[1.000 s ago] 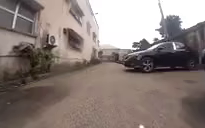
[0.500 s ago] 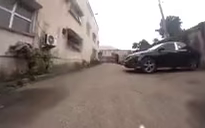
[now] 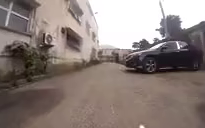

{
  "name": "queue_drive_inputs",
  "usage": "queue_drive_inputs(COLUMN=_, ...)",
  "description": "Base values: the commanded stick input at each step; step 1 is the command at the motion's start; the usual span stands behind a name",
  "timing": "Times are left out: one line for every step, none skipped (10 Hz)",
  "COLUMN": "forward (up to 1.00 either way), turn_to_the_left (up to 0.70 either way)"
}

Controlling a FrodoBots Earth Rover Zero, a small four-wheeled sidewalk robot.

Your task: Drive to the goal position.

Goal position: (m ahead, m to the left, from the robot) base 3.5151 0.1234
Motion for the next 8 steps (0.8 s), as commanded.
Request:
queue_drive_inputs(forward=0.30, turn_to_the_left=0.00)
queue_drive_inputs(forward=0.30, turn_to_the_left=-0.05)
queue_drive_inputs(forward=0.30, turn_to_the_left=-0.35)
queue_drive_inputs(forward=0.30, turn_to_the_left=-0.57)
queue_drive_inputs(forward=0.30, turn_to_the_left=-0.40)
queue_drive_inputs(forward=0.30, turn_to_the_left=-0.23)
queue_drive_inputs(forward=0.30, turn_to_the_left=-0.06)
queue_drive_inputs(forward=0.30, turn_to_the_left=0.00)
